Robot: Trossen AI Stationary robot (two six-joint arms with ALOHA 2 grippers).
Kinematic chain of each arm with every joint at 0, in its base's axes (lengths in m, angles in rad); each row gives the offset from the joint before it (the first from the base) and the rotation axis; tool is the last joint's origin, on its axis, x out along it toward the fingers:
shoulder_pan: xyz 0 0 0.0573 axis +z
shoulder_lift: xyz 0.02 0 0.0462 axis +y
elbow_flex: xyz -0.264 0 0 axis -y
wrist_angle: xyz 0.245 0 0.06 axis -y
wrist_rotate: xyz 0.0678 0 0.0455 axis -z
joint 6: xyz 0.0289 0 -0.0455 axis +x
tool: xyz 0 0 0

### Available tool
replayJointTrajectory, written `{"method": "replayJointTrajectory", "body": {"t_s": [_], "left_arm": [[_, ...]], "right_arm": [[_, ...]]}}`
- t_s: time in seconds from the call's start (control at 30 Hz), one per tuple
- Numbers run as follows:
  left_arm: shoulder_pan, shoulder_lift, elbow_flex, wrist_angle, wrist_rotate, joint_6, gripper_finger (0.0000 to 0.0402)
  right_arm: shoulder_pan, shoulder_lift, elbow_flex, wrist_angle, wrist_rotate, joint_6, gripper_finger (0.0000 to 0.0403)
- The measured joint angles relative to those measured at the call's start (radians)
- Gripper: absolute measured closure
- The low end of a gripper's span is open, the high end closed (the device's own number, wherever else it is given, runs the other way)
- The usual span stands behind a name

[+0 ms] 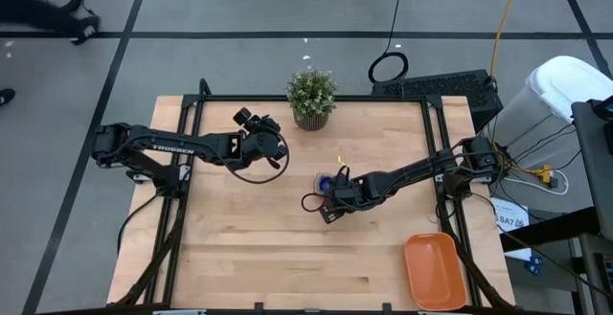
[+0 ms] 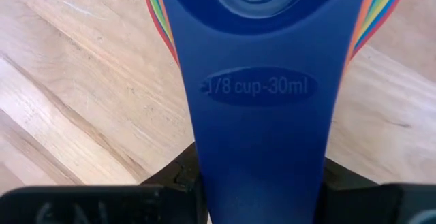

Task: Nest measuring cups in basket
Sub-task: Put the nested measuring cups into the orange bin

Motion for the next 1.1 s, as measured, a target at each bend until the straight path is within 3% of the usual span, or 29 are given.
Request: {"method": "replayJointTrajectory", "body": {"t_s": [0.27, 0.57, 1.1], "left_arm": [[0.0, 0.0, 0.0, 0.0, 0.0, 0.0, 0.0215], [0.0, 0.0, 0.0, 0.009, 0.003, 0.0, 0.0215], [0.001, 0.0, 0.0, 0.016, 0.025, 0.01, 0.0215]], "right_arm": [[0.013, -0.001, 0.007, -0.025, -0.023, 0.016, 0.0285], [0.02, -0.001, 0.106, -0.251, -0.025, -0.024, 0.0285], [0.027, -0.017, 0.111, -0.289, -0.05, 0.007, 0.0279]]}}
